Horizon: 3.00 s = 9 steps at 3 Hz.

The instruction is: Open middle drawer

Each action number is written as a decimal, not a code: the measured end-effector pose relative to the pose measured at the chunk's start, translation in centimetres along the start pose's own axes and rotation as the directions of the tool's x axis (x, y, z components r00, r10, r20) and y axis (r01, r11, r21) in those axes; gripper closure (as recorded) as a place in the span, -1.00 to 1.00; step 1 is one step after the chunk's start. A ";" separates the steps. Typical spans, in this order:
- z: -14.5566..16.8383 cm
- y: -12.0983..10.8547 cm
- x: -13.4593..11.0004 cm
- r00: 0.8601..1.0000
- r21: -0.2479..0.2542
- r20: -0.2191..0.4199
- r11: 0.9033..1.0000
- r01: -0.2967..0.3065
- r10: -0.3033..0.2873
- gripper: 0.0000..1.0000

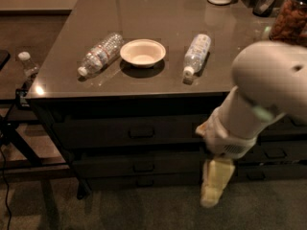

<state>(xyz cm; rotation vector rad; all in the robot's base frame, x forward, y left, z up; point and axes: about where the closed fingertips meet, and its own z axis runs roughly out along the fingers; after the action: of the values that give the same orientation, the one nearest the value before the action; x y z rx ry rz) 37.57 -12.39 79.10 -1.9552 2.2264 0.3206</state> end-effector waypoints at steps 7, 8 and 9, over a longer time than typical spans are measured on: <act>20.6 -2.6 -0.4 0.995 -0.084 0.024 0.992 -0.097 0.099 -1.00; 25.8 -7.6 0.1 0.990 -0.022 0.023 0.990 -0.138 0.139 -1.00; 25.9 -7.6 0.1 0.990 -0.022 0.023 0.990 -0.138 0.139 -1.00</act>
Offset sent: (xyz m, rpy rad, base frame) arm -0.0105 0.0145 -0.0480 0.0077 0.0623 -0.0016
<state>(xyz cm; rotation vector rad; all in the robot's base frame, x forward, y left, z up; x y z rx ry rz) 44.61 -6.53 53.75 -1.7999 2.3573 0.3841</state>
